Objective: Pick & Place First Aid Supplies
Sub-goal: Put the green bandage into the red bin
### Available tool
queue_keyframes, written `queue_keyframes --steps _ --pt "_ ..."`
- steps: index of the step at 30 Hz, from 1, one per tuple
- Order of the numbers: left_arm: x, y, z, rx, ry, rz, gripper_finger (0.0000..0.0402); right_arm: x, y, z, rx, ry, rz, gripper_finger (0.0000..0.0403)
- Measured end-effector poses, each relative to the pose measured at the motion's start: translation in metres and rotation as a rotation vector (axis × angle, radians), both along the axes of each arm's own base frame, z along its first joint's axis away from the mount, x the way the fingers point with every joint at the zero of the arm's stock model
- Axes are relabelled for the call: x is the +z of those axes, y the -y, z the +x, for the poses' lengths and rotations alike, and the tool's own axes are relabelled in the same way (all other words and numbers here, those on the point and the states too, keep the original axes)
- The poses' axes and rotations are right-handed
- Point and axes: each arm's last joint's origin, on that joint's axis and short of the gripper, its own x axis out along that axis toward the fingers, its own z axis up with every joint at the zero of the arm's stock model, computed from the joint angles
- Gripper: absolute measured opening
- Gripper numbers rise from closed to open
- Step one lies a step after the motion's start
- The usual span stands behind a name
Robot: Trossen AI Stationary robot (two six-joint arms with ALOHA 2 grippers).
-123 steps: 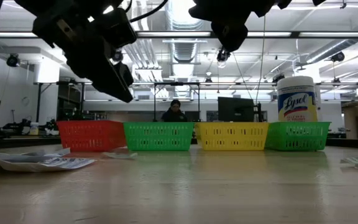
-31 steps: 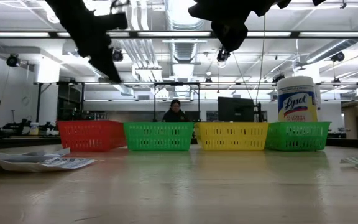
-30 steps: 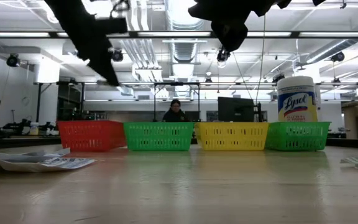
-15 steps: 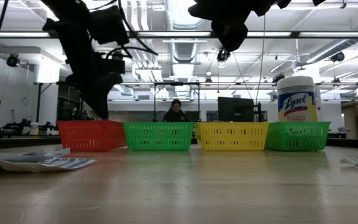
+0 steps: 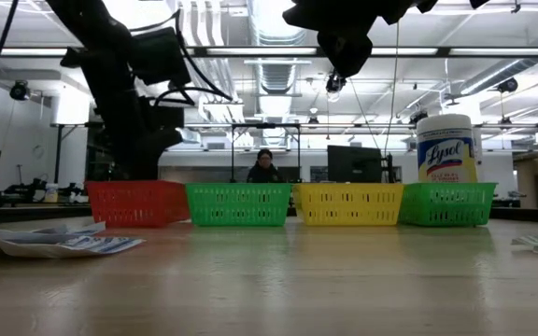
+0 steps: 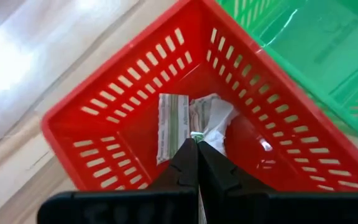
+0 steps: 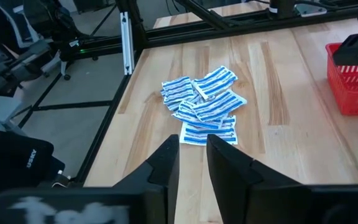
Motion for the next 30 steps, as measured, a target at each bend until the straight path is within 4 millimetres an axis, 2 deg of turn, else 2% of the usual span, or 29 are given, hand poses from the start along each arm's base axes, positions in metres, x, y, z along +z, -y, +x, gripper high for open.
queue_keyframes --steps 6,18,23,26,30 --pt "-0.005 0.000 -0.001 0.000 0.004 0.000 0.0024 0.000 0.000 0.000 -0.001 0.000 0.001 0.0092" --pt "-0.001 0.000 0.000 -0.043 -0.002 0.016 0.0150 0.000 0.000 0.000 0.000 0.000 0.001 0.0087" --pt "0.027 0.002 0.001 -0.099 0.046 -0.026 0.0164 -0.004 -0.002 -0.004 0.110 -0.067 0.022 0.0078" --pt "0.049 0.005 0.001 -0.164 0.127 -0.017 0.0165 -0.013 -0.004 -0.010 0.174 -0.193 0.056 0.0073" --pt "0.075 0.012 -0.004 -0.276 0.253 0.051 0.0165 -0.023 -0.008 -0.021 0.172 -0.361 0.086 0.0067"
